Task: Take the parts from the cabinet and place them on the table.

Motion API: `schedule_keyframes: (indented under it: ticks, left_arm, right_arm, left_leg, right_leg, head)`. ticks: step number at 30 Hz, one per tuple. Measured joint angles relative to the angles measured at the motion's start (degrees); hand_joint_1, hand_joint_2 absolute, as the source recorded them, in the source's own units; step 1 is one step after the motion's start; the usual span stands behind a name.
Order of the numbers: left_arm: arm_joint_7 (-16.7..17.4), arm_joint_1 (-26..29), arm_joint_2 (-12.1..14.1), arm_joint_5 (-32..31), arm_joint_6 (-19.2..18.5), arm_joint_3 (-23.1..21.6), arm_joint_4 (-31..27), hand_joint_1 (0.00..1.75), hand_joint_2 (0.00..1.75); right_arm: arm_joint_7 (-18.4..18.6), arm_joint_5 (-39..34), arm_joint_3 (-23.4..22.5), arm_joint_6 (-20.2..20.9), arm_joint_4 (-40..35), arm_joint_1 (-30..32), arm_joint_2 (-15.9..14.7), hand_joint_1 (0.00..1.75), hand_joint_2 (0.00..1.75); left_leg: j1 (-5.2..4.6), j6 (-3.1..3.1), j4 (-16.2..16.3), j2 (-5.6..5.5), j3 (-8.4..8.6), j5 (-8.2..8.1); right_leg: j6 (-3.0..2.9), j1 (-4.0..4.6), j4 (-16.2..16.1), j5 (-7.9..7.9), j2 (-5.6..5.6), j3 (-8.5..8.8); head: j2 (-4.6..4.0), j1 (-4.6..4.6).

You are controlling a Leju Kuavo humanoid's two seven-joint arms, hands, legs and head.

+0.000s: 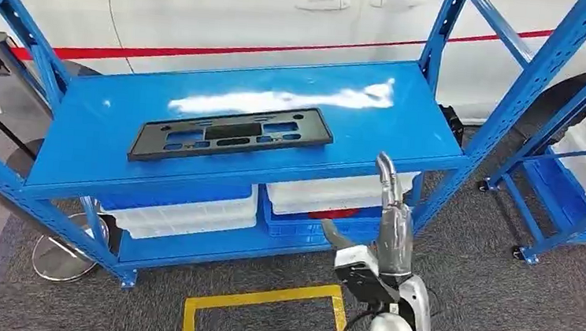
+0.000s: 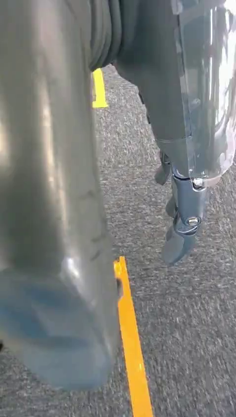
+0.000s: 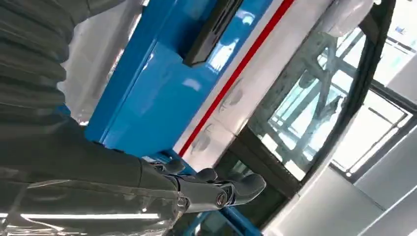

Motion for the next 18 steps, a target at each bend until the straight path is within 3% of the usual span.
schedule_keyframes:
  ticks: [2,3,4,5,7,8,9,10,12,13,14,15,18]
  left_arm:
    - [0.3,-0.1,0.0,-0.1,0.2,0.0,0.0,0.0,0.0]
    - [0.4,-0.2,0.0,-0.2,0.3,0.0,0.0,0.0,0.0]
    - [0.5,-0.3,-0.3,-0.2,0.4,0.0,0.1,0.0,0.0]
    - [0.7,-0.4,-0.3,-0.2,0.7,0.0,0.1,0.0,0.0]
    - [0.9,-0.2,-0.3,-0.2,1.0,0.0,0.2,0.0,0.0]
    - [1.1,-0.2,-0.4,-0.3,1.2,0.0,0.2,0.0,0.0]
    - [1.2,-0.3,-0.6,-0.4,1.6,0.0,0.2,0.0,0.0]
    - [1.6,-0.5,-0.7,-0.5,2.0,0.0,0.2,0.0,0.0]
    - [2.2,-0.6,-1.0,-0.8,2.4,0.0,0.2,0.0,0.0]
    - [2.7,-0.6,-1.1,-0.8,2.9,-0.1,0.2,0.0,0.0]
    - [3.2,-0.6,-1.2,-0.8,3.1,-0.1,0.2,0.0,0.0]
    - [3.5,-0.6,-1.3,-0.9,3.4,-0.2,0.2,0.0,0.0]
    - [4.7,-0.7,-1.6,-1.3,4.0,-0.3,0.2,0.0,0.0]
  right_arm:
    - [-1.1,4.1,0.5,-0.9,1.2,-0.2,1.4,0.0,1.75]
    - [-1.6,5.7,0.7,-1.3,1.6,-0.2,2.0,0.0,1.75]
    - [-2.1,7.4,0.8,-1.7,2.0,-0.4,2.5,0.0,1.75]
    - [-2.7,9.5,1.0,-2.1,2.6,-0.5,3.3,0.0,1.75]
    - [-3.7,12.6,1.2,-3.0,3.8,-0.8,4.4,0.0,1.75]
    - [-4.2,14.5,1.4,-3.4,4.6,-0.9,5.1,0.0,1.75]
    - [-4.8,16.8,1.8,-3.9,5.5,-1.0,5.8,0.0,1.75]
    - [-5.4,19.1,2.5,-4.3,6.4,-1.2,6.6,0.0,1.75]
    - [-5.9,22.6,3.4,-5.0,8.0,-1.4,7.6,0.0,1.75]
    - [-5.9,24.6,4.0,-5.2,9.1,-1.5,8.2,0.0,1.75]
    - [-5.9,26.5,4.5,-5.5,10.1,-1.7,8.7,0.0,1.75]
    - [-5.8,27.9,5.0,-5.8,11.0,-1.9,9.1,0.0,1.75]
    - [-4.2,33.0,7.7,-6.2,13.3,-4.0,10.2,0.0,1.75]
  left_leg:
    - [0.38,-0.16,-10.7,0.04,5.44,5.26]
    - [0.48,-0.17,-14.7,0.02,7.3,5.39]
    - [-0.04,0.32,-15.1,-0.15,7.29,5.15]
    - [-0.04,0.97,-14.9,-0.23,7.17,5.3]
    - [-0.3,1.66,-14.9,-0.22,6.95,5.49]
    - [0.02,2.25,-15.4,-0.21,6.97,5.87]
    - [0.16,2.7,-15.6,-0.12,7.1,6.15]
    - [0.14,3.0,-15.7,-0.08,7.0,6.26]
    - [-0.08,3.24,-15.7,-0.07,6.77,6.33]
    - [-0.28,3.32,-15.6,-0.07,6.65,6.32]
    - [-0.45,3.38,-15.6,-0.1,6.64,6.27]
    - [-0.61,3.45,-15.6,-0.11,6.69,6.23]
    - [-1.07,3.36,-15.6,-0.22,7.12,6.12]
  right_leg:
    - [0.34,-0.29,0.3,-0.19,0.14,0.08]
    - [0.67,-0.3,0.4,-0.3,0.13,0.1]
    - [1.29,0.09,0.5,-0.25,0.26,-0.09]
    - [1.68,0.13,0.4,-0.07,0.34,-0.23]
    - [2.34,0.09,-0.1,0.36,0.36,-0.13]
    - [2.73,0.06,-0.1,0.35,0.43,-0.14]
    - [2.81,-0.13,0.8,-0.55,0.34,-0.39]
    - [2.74,0.01,3.5,-2.59,0.34,-1.66]
    - [2.76,0.23,13.1,-7.24,0.36,-6.17]
    - [2.72,0.3,17.1,-8.4,0.36,-8.13]
    - [2.52,0.32,18.2,-7.96,0.36,-8.75]
    - [2.28,0.38,17.0,-6.64,0.36,-8.2]
    - [0.57,1.1,2.2,0.54,0.35,-0.83]
  head:
    - [0.0,0.0]
    - [0.0,0.0]
    - [0.0,0.0]
    - [0.0,0.0]
    - [0.0,0.02]
    - [0.0,0.0]
    - [0.0,0.02]
    - [0.0,0.02]
    - [0.0,0.02]
    - [0.0,0.02]
    - [0.0,0.02]
    - [0.0,0.02]
    - [0.0,0.02]
